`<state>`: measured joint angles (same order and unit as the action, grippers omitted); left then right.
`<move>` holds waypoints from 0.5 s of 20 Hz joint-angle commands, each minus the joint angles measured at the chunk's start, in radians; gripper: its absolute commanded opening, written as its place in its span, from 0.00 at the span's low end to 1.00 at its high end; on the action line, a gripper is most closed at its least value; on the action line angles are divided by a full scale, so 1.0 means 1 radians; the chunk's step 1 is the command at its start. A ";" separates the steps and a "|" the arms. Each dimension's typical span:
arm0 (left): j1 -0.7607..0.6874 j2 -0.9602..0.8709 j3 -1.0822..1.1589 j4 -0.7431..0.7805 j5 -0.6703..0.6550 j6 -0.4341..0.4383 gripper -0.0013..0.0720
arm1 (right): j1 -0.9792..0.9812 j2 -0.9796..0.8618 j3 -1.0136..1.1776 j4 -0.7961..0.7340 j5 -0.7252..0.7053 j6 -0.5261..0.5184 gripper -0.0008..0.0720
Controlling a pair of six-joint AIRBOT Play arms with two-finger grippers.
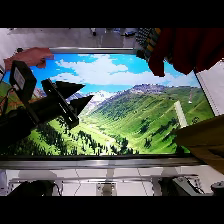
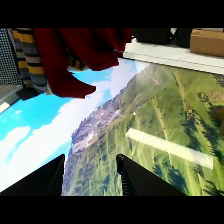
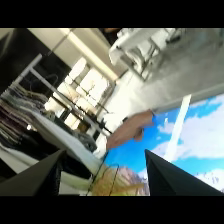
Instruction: Fold the clothes and pants, and hang the long-sleeved shirts on hangers.
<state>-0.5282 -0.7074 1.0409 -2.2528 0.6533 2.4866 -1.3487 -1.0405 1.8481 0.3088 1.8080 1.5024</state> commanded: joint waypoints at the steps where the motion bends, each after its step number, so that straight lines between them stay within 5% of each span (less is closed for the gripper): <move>1: 0.001 0.000 0.000 0.000 0.000 0.000 0.60 | 0.098 -0.022 0.009 -0.161 0.023 -0.003 0.77; 10: 0.001 0.000 0.000 0.000 0.000 0.000 0.60 | 0.097 -0.022 0.009 -0.191 0.023 -0.004 0.77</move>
<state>-0.5282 -0.7074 1.0409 -2.2528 0.6533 2.4866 -1.2552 -1.0622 1.8561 0.1295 1.8294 1.4990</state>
